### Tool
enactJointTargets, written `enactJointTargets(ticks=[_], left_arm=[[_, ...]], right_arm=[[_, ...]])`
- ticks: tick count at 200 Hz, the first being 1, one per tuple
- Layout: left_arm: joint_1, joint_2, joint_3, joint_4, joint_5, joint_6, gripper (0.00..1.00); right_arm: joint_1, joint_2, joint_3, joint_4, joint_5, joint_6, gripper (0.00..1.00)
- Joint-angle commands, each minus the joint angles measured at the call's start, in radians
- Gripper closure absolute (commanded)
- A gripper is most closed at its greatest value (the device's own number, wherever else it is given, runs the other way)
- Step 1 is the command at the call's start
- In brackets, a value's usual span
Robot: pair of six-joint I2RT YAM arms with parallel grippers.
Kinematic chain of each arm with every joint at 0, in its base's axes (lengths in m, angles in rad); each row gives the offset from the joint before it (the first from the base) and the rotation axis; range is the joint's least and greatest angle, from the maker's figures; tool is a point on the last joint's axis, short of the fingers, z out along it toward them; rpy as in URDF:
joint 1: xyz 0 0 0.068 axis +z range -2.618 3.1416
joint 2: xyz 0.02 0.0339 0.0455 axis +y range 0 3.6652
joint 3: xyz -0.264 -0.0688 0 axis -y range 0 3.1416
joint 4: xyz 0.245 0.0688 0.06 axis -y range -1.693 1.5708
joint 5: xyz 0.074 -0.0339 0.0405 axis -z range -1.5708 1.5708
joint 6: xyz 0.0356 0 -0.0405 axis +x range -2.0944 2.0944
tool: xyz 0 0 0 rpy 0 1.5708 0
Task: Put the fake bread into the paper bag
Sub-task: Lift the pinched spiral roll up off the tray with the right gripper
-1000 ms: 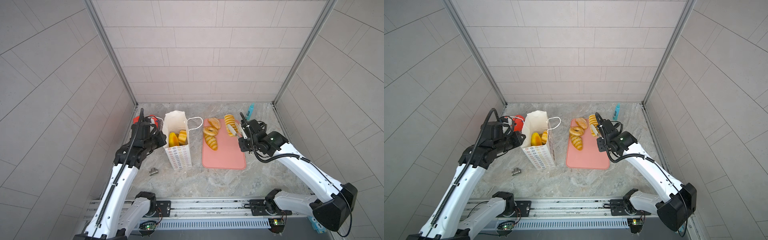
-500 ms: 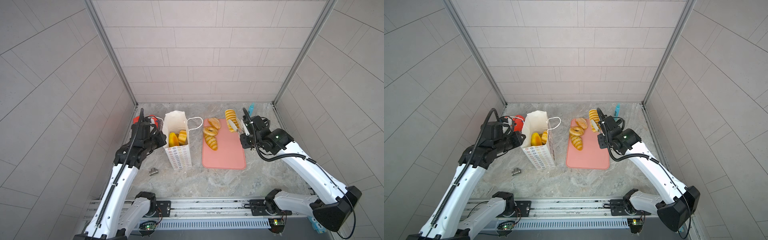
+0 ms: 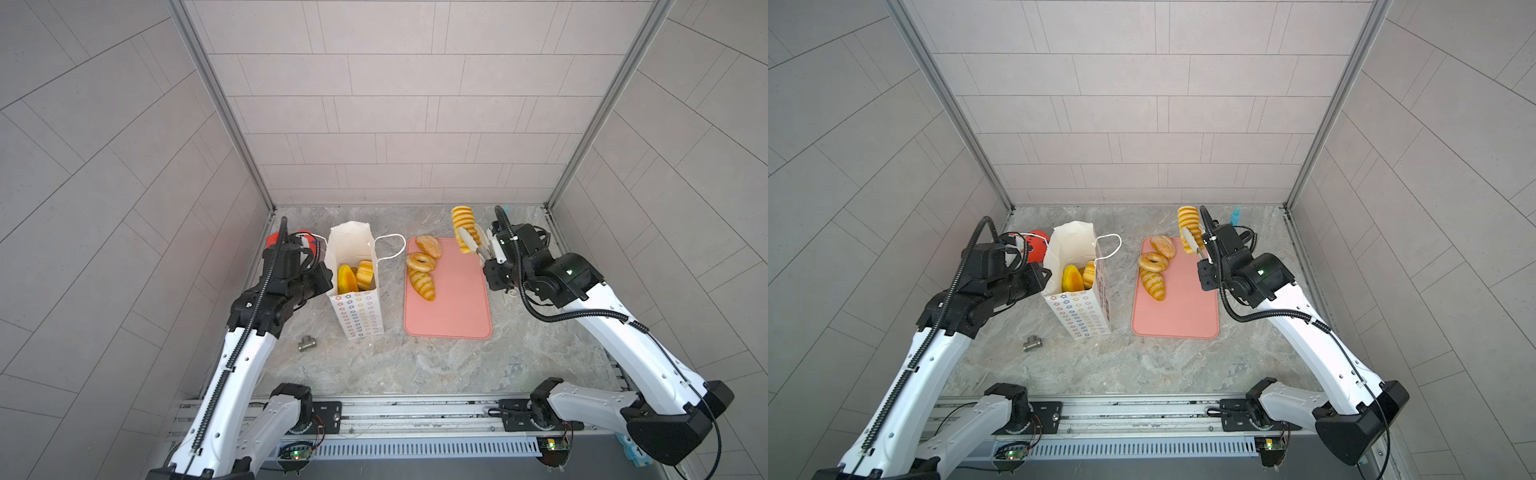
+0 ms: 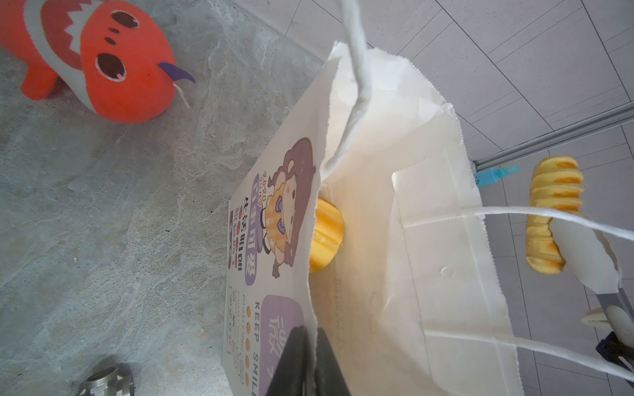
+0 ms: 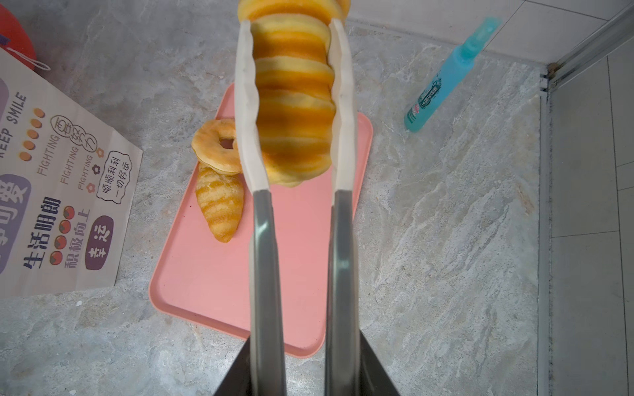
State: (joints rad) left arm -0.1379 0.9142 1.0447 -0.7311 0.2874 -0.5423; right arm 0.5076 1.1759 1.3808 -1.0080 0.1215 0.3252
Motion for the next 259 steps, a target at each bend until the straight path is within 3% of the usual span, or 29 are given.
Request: enactJointTargets(ticks=[1, 259], left_arm=[[-0.003, -0.016, 0.017, -0.004, -0.007, 0.004, 0.88], [-0.003, -0.012, 0.009, 0.005, -0.007, 0.001, 0.88]], right_arm=[[-0.006, -0.023, 0.046, -0.002, 0.033, -0.012, 0.63], [-0.004, -0.033, 0.238, 0.009, -0.08, -0.013, 0.66]])
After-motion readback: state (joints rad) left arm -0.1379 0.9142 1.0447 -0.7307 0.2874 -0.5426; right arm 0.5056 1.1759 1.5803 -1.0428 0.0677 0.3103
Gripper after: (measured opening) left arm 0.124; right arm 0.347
